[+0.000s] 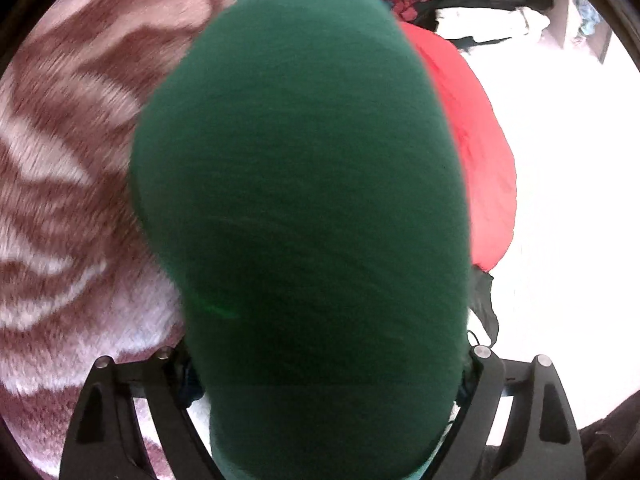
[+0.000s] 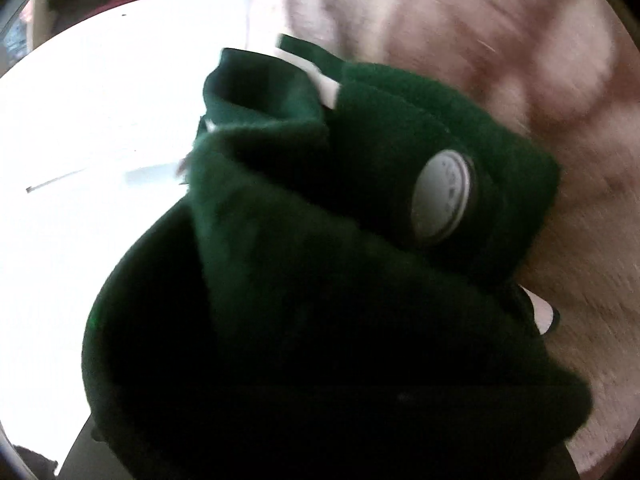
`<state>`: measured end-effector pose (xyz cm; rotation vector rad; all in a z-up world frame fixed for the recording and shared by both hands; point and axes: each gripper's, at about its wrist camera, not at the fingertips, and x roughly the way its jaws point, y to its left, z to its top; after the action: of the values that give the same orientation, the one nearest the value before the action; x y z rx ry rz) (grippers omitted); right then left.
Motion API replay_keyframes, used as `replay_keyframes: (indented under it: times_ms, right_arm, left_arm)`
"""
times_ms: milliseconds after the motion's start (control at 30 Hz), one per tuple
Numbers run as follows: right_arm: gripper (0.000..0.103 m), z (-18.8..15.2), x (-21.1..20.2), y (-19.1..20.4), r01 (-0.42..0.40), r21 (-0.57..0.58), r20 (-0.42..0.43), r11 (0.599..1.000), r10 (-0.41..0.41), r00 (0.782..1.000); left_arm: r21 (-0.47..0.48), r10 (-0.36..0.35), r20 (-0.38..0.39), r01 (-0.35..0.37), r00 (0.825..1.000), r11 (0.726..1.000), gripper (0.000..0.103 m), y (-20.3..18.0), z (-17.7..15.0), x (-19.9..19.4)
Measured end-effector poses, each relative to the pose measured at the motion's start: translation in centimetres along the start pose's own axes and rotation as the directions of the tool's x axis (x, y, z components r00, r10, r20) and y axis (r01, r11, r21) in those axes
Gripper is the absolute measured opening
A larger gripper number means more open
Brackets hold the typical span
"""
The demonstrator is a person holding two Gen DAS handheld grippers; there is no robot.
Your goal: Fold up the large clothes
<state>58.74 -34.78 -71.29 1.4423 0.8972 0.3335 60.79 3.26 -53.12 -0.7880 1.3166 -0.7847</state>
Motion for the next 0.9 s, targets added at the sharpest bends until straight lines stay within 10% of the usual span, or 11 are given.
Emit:
replay_keyframes:
  times_ms: [233,500,667,733,800,900]
  right_arm:
    - [0.053,3.4,1.1,4.1,-0.067,-0.122,0.060,0.990,0.075,0.995]
    - [0.071,3.6,1.7,0.1,0.179,-0.053,-0.009,0.982,-0.180,0.984]
    - [0.097,3.0,-0.7,4.7,0.463,-0.212,0.043,0.860,-0.466,0.884]
    - [0.097,3.0,-1.1,7.3,0.565,-0.276,0.104,0.777,-0.560,0.822]
    - [0.097,1.1,-1.6,10.5,0.671,-0.357,0.195,0.650,-0.650,0.734]
    - [0.097,-0.6,-2.0,15.4,0.759,-0.493,0.348,0.426,-0.703,0.620]
  left_arm:
    - [0.069,-0.016,0.034,0.013,0.999,0.998,0.089,-0.9,2.7,0.1]
    - [0.080,0.120,-0.095,-0.112,0.988,0.990,0.089,1.4,0.9,1.7]
    - [0.036,0.252,-0.041,-0.250,0.967,0.967,0.089,-0.1,-0.5,-1.9]
    - [0.062,0.386,0.031,-0.387,0.922,0.920,0.089,-2.2,-1.6,-3.6]
    - [0.081,0.536,0.118,-0.547,0.836,0.834,0.089,-4.9,-2.6,-4.8]
    - [0.138,0.722,0.278,-0.770,0.634,0.623,0.089,-9.3,-6.6,-5.5]
